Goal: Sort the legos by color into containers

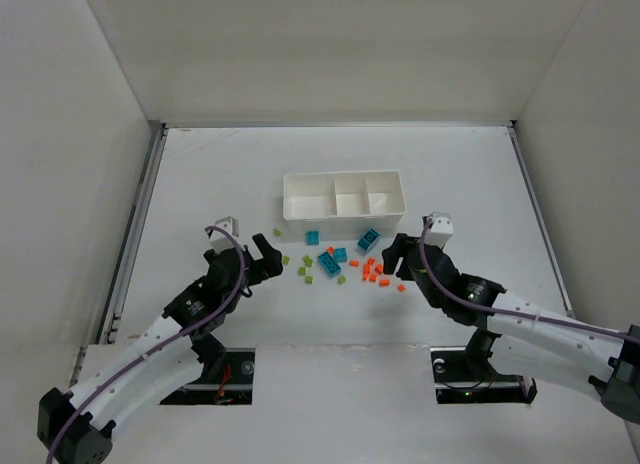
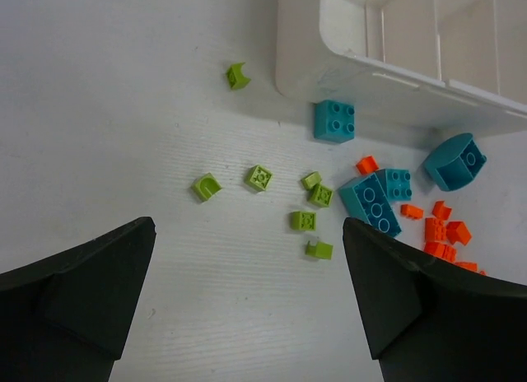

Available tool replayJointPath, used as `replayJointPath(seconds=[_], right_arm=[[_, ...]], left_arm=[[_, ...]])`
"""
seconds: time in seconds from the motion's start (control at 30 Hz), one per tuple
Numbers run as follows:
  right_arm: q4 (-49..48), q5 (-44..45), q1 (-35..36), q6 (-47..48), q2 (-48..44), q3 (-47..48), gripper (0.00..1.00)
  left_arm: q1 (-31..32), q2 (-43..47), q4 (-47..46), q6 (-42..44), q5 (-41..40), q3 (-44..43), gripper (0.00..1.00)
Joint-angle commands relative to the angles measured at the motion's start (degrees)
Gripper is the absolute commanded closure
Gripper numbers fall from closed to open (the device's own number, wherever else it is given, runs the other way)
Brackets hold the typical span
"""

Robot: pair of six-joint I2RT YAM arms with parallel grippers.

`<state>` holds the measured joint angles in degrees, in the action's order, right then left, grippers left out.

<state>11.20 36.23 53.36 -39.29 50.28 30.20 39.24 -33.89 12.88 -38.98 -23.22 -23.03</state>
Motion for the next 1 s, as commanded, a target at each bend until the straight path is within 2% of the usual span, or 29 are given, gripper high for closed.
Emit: replayJointPath(seconds=[0.0, 0.03, 0.07, 0.1, 0.17, 0.23, 0.33, 0.43, 0.47, 0.5, 0.53, 0.57, 0.6, 0.63, 0.7, 0.83, 0.97], right_arm=[[-3.47, 1.13, 0.56, -0.7, -1.76, -1.45, 0.29], [-3.38, 0.86, 0.56, -0.79, -2.03, -1.54, 0.34], [-3.29, 0.69, 0.38, -0.79, -2.03, -1.54, 0.43], [-3.12, 0.6, 0.29, -0.79, -1.86, -1.54, 0.58], [-3.2, 0.51, 0.2, -0.18, -1.16, -1.28, 0.74], [-3.64, 0.25, -0.06, 0.35, 0.25, -0.76, 0.81], [-4.17, -0.19, -0.59, 0.79, 3.14, 0.56, 0.83], [-6.88, 0.25, -0.5, 0.44, 6.31, 0.66, 0.76], [-8.03, -0.19, -0.5, 0.27, 7.62, 0.65, 0.7], [-8.73, -0.28, -0.5, 0.18, 8.94, 1.09, 0.62], [-9.35, -0.28, -0.5, 0.26, 10.26, 1.53, 0.54], [-10.05, -0.28, -0.41, 0.53, 11.93, 2.4, 0.45], [-10.84, -0.28, -0.41, 0.62, 13.42, 3.02, 0.39], [-11.98, -0.45, -0.41, 0.79, 15.0, 3.64, 0.34], [-14.35, -1.24, -0.41, 1.32, 18.6, 5.13, 0.25], [-17.61, -1.51, -2.86, 2.02, 26.25, 8.91, 0.17], [-19.99, -1.77, -5.77, 2.28, 33.11, 11.98, 0.12]], left_arm=[[-0.44, 0.66, -7.07, -0.57, 2.91, 1.4, 0.0], [-0.44, 0.49, -9.69, -0.48, 3.44, 2.1, 0.0], [-0.44, -0.12, -12.24, -0.22, 3.8, 2.98, 0.0], [-0.36, -0.91, -14.44, 0.13, 4.41, 3.6, 0.0], [0.43, -2.14, -17.79, 0.83, 5.2, 4.56, 0.0], [1.4, -1.19, -21.56, 0.4, 4.51, 6.75, 0.0], [2.28, 2.32, -30.0, -1.62, 4.15, 11.85, 0.0], [2.37, 5.14, -34.76, -0.31, 7.65, 14.84, 0.0], [1.67, 5.67, -36.07, 0.22, 10.02, 15.46, 0.07], [0.97, 5.59, -37.22, 0.48, 12.3, 15.82, 0.29], [0.01, 4.81, -37.58, 0.75, 14.33, 15.73, 0.56], [-1.05, 3.23, -37.41, 1.27, 16.09, 15.3, 0.73], [-2.19, 1.13, -36.45, 1.71, 17.76, 14.51, 0.81], [-3.16, -1.07, -35.66, 2.06, 19.43, 13.54, 0.84], [-3.08, -3.89, -36.26, 2.33, 20.5, 13.1, 0.83], [-0.27, -5.92, -38.37, 3.03, 16.91, 13.62, 0.69], [4.38, -7.68, -38.46, 4.35, 13.74, 12.74, 0.59]])
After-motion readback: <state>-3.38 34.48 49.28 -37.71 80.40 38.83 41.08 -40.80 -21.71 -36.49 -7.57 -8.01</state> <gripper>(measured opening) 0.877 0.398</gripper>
